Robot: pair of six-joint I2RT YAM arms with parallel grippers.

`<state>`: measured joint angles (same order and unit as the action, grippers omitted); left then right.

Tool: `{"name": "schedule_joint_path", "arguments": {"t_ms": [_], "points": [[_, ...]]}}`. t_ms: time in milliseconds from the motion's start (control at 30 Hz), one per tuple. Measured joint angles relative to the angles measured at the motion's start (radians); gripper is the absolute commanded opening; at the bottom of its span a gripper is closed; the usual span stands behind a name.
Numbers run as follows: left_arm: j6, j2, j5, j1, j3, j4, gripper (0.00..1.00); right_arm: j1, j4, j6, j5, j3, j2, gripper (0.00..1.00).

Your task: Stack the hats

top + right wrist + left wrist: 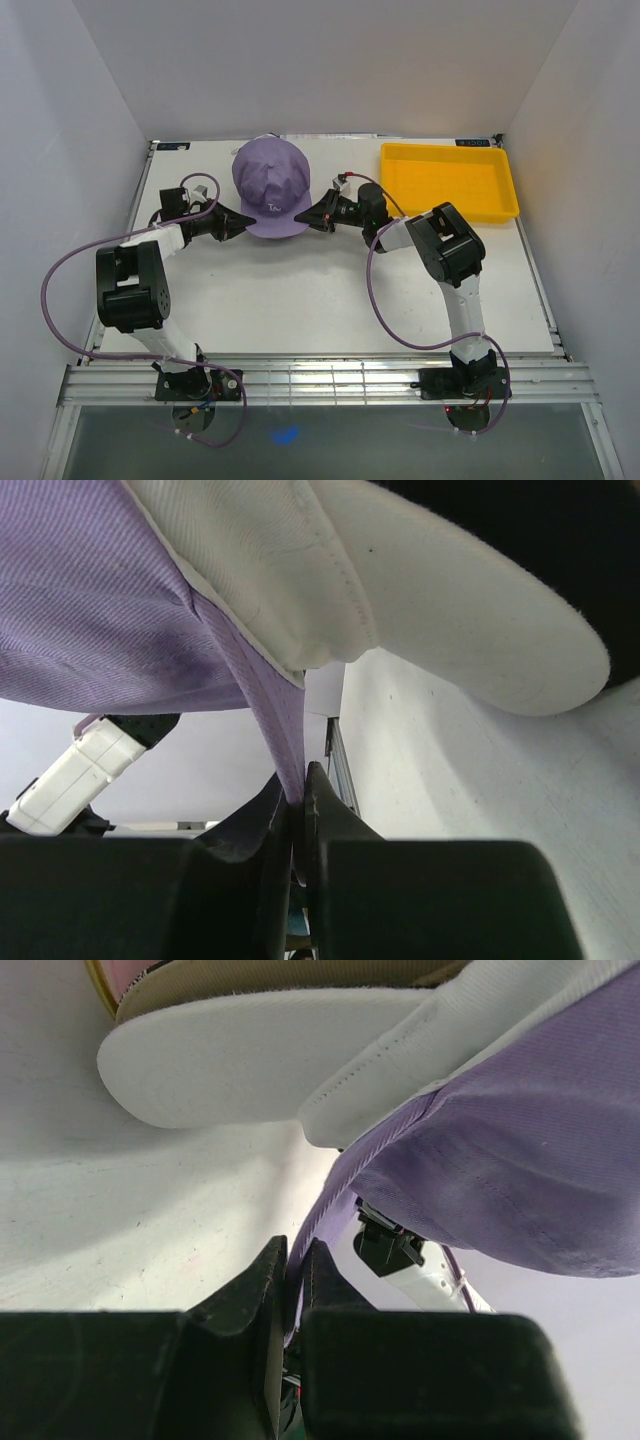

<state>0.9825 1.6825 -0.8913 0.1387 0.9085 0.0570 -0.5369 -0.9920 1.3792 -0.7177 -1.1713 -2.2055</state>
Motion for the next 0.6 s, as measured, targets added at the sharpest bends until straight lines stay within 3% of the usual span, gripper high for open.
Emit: {"name": "schedule_joint_path", "arguments": {"t_ms": [133,400,567,600], "points": [[-0.003,0.013,0.007,-0.002,0.005,0.005,0.00,0.000,0.033,-0.023,0.001,-0.010,0.000,0.08],[-0.007,0.019,0.022,-0.003,0.006,0.005,0.00,0.001,0.103,-0.059,0.000,-0.024,0.000,0.23],[-0.017,0.023,0.045,-0.003,0.013,0.002,0.10,0.020,0.163,-0.081,-0.011,-0.028,0.000,0.27],[-0.019,0.023,0.051,-0.003,0.014,0.002,0.17,0.027,0.177,-0.083,-0.017,-0.028,0.000,0.28]]}}
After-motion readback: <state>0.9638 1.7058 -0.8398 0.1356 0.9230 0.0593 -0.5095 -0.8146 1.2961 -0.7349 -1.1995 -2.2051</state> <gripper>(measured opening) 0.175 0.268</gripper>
